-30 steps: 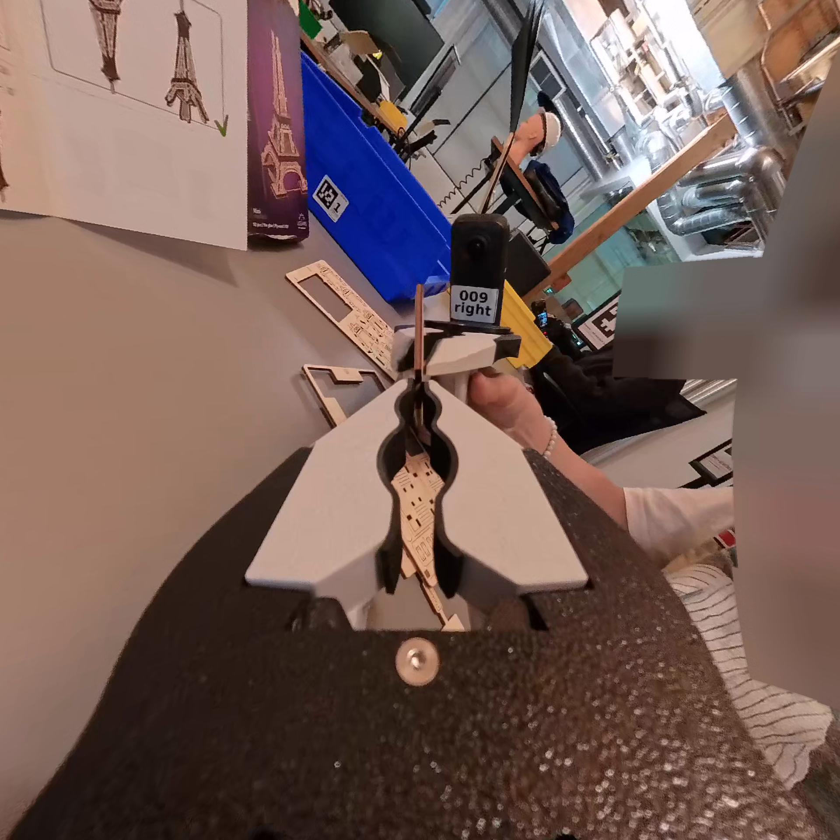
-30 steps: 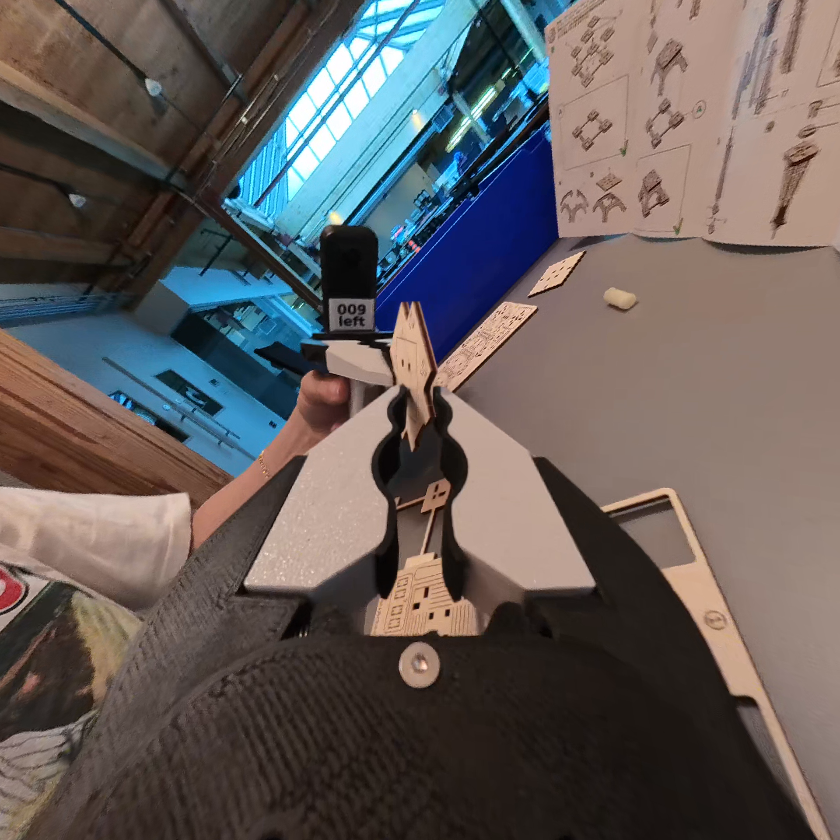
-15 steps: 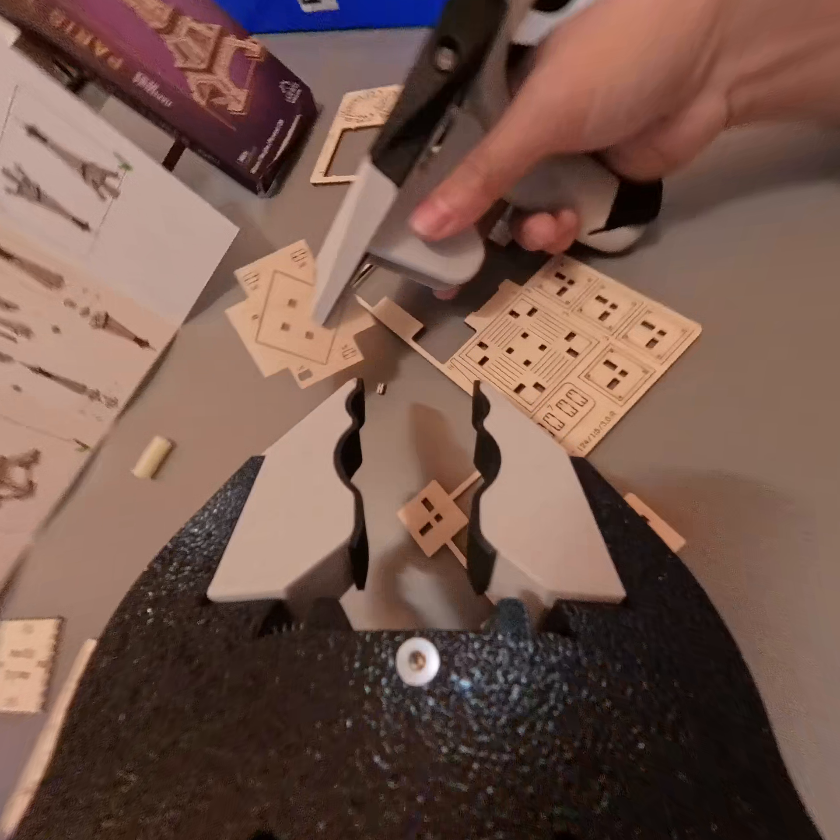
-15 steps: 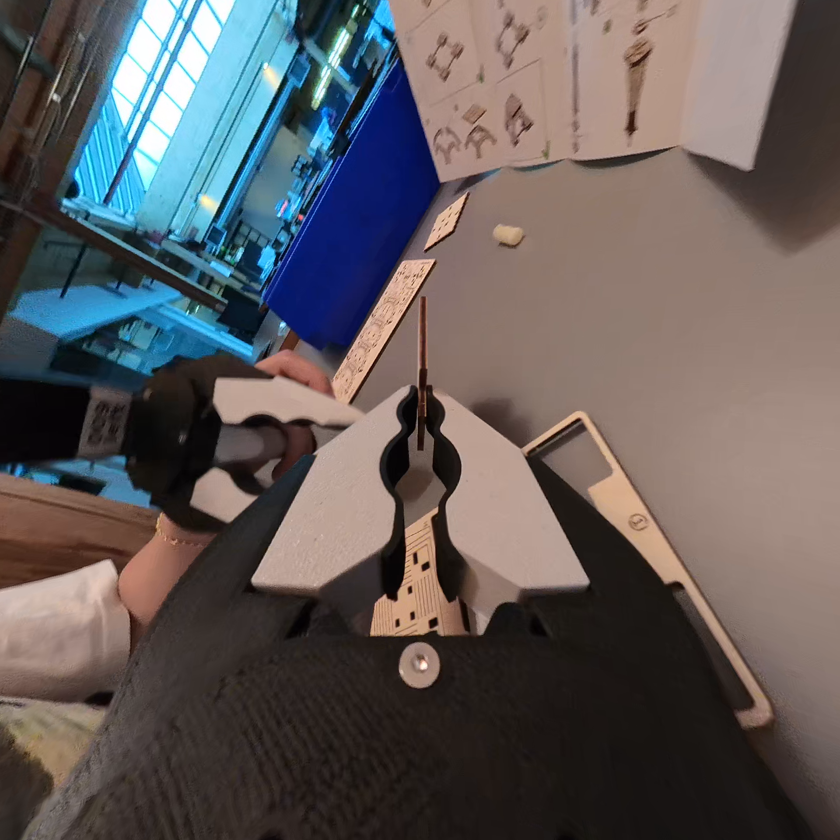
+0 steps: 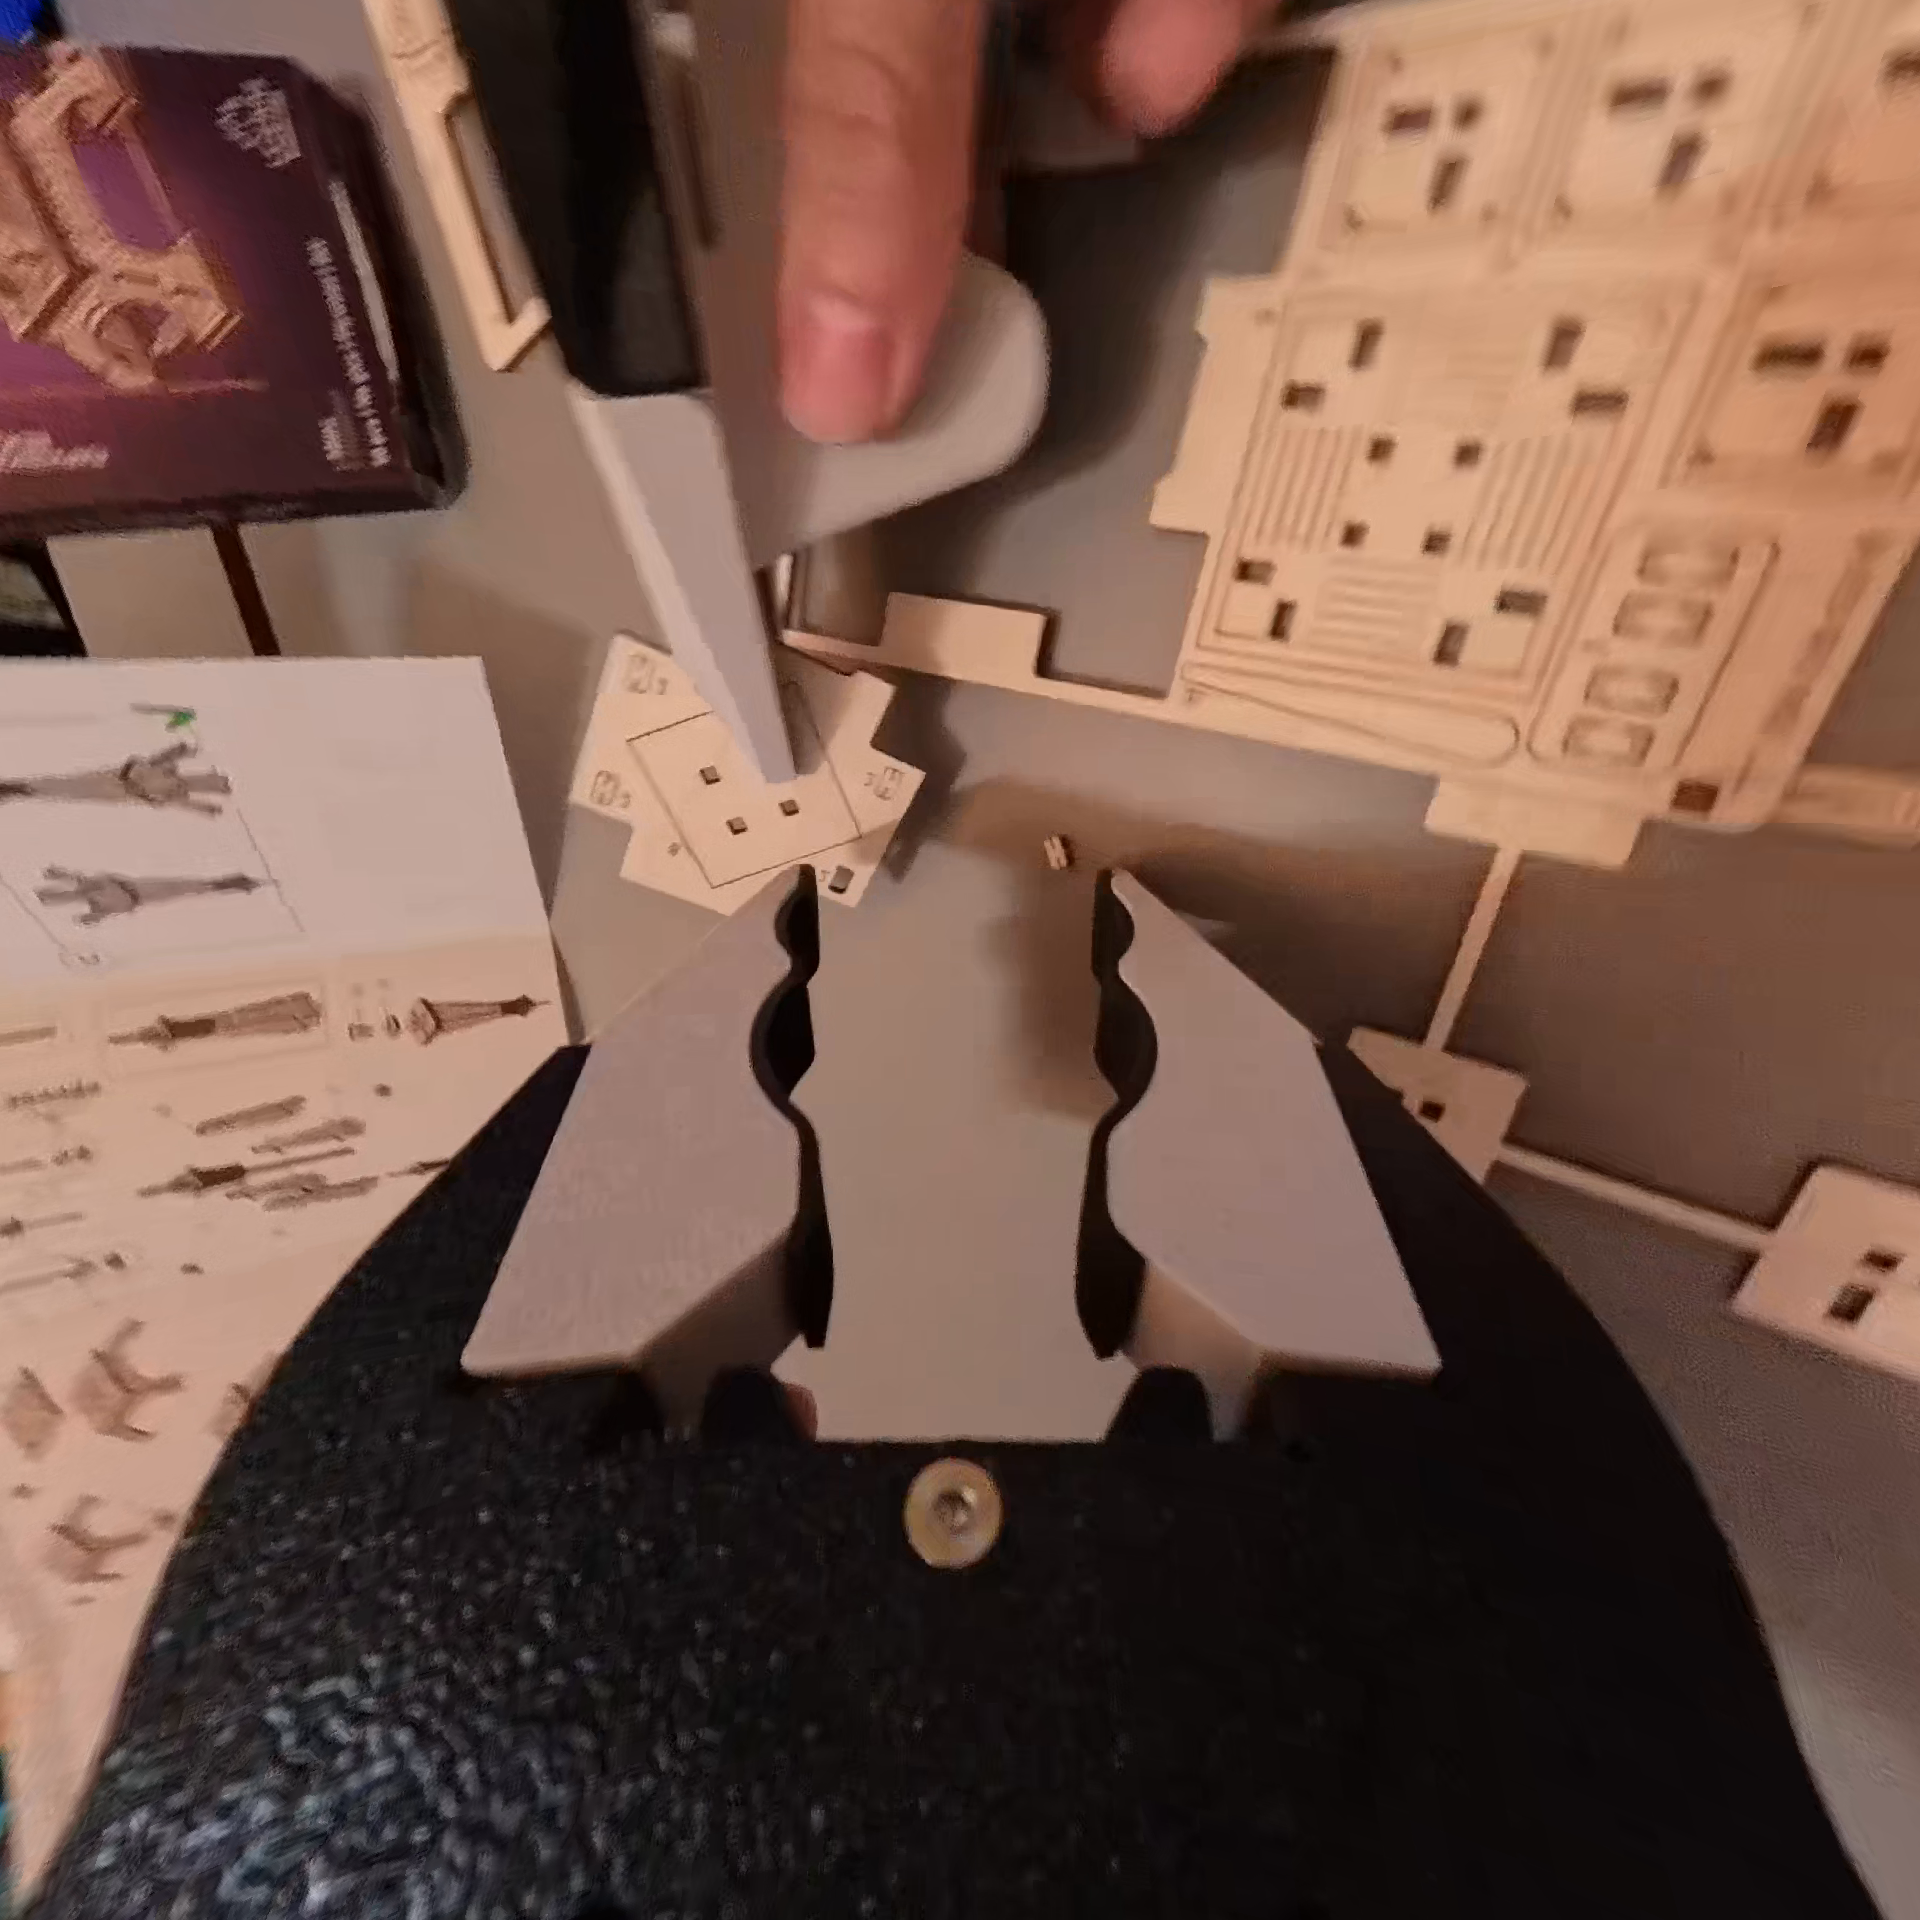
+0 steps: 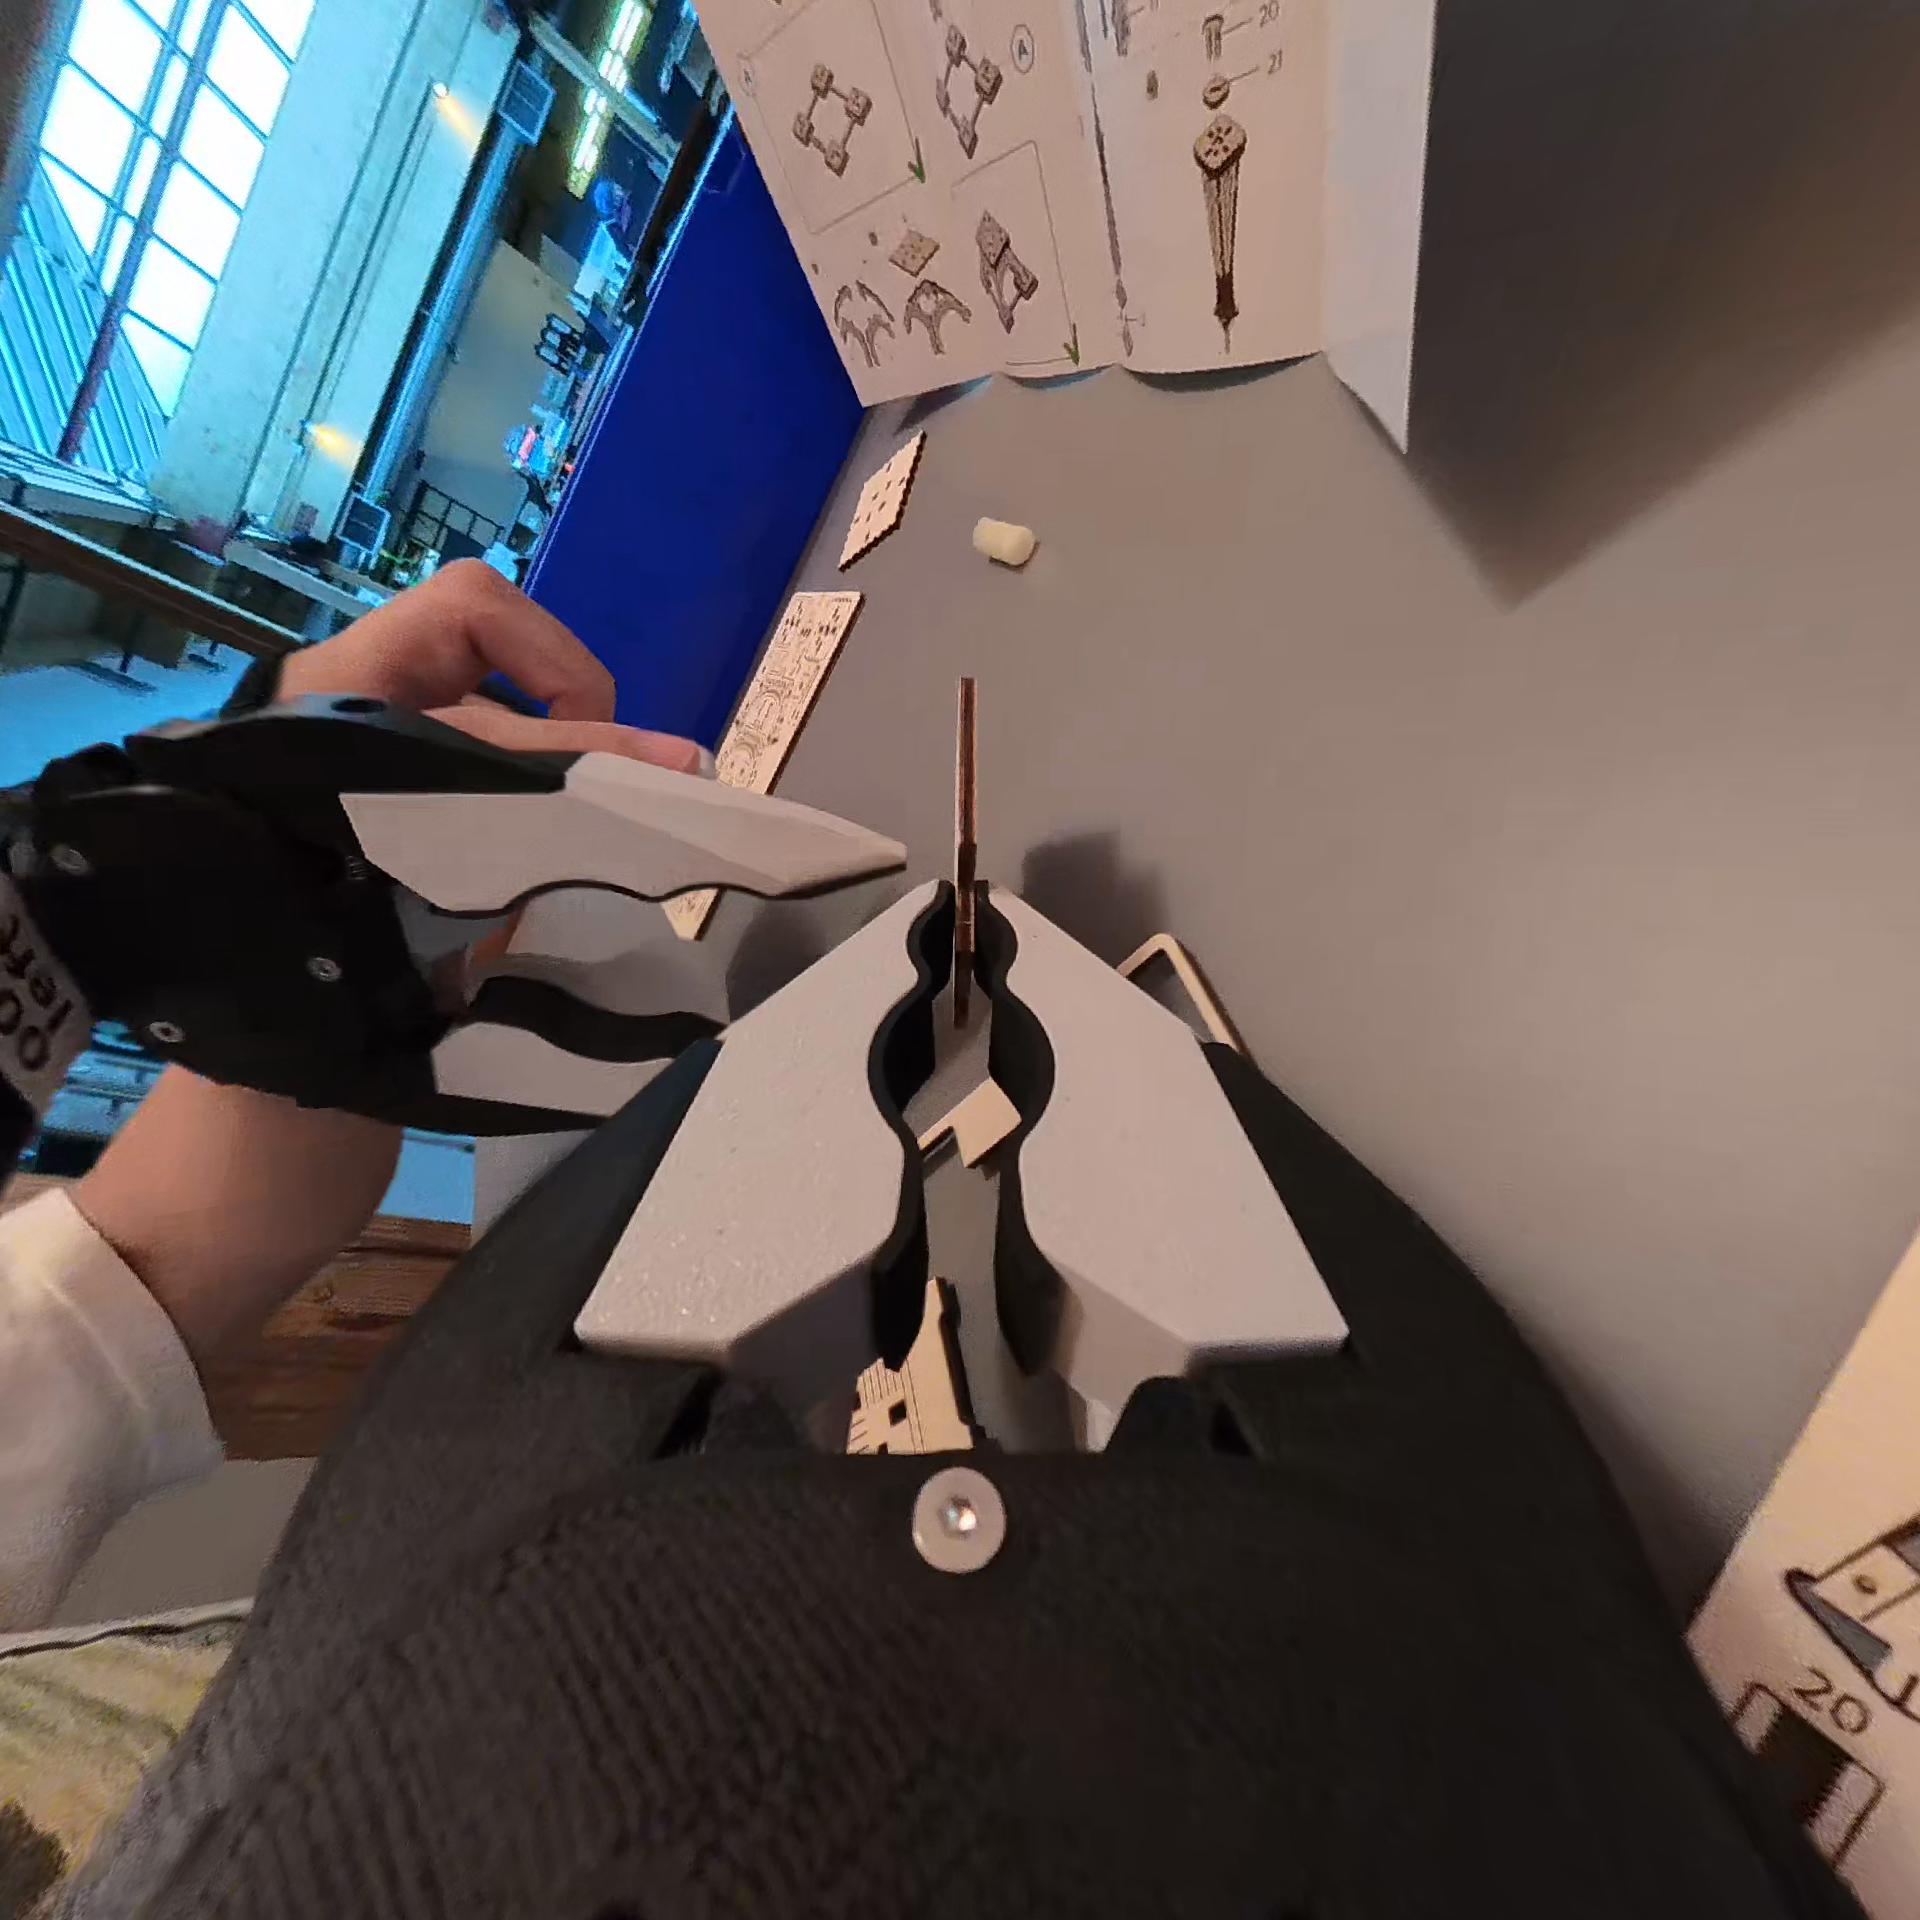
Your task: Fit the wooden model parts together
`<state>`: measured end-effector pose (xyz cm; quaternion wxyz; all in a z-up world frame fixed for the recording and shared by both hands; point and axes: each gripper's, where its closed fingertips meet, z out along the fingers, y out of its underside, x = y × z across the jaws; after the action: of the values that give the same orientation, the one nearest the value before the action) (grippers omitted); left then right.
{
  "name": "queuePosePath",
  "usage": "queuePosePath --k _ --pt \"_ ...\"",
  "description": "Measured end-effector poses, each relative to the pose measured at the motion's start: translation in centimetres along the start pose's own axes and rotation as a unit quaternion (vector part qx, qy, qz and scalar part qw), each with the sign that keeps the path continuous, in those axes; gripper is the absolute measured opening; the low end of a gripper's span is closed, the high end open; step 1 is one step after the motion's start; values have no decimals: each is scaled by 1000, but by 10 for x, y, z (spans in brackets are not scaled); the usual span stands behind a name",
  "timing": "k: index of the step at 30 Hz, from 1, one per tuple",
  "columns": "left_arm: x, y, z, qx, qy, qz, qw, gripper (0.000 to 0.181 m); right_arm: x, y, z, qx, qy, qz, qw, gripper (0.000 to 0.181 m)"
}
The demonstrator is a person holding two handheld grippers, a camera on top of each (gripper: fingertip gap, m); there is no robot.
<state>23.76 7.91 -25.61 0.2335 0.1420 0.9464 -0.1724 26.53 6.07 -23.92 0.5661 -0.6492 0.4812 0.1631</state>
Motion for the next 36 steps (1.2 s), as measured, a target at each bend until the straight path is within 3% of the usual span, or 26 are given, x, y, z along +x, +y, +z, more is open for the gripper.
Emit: queuePosePath --k 2,4,10,19,24,28,31,36 --pt "3 -2 1 7 0 51 999 43 2 -2 1 -1 2 1 1000 1" --pt "5 -2 -1 8 11 72 997 47 3 -3 2 -6 -4 10 1000 1" --pt "6 5 2 -13 102 48 994 52 8 -10 9 -14 -5 11 1000 1" --pt "7 -2 6 -25 137 63 988 46 7 -8 13 -30 -9 4 1000 1" --pt "9 -1 8 -24 187 30 982 43 7 -8 14 -40 -19 15 999 2" --pt "4 3 10 -16 186 9 982 28 7 -8 15 -55 -35 26 998 2" --pt "8 13 6 -34 208 -24 977 36 6 -4 17 -82 -38 20 996 1" --pt "2 22 0 -39 166 -24 985 42 10 1 15 -105 17 -53 993 1"
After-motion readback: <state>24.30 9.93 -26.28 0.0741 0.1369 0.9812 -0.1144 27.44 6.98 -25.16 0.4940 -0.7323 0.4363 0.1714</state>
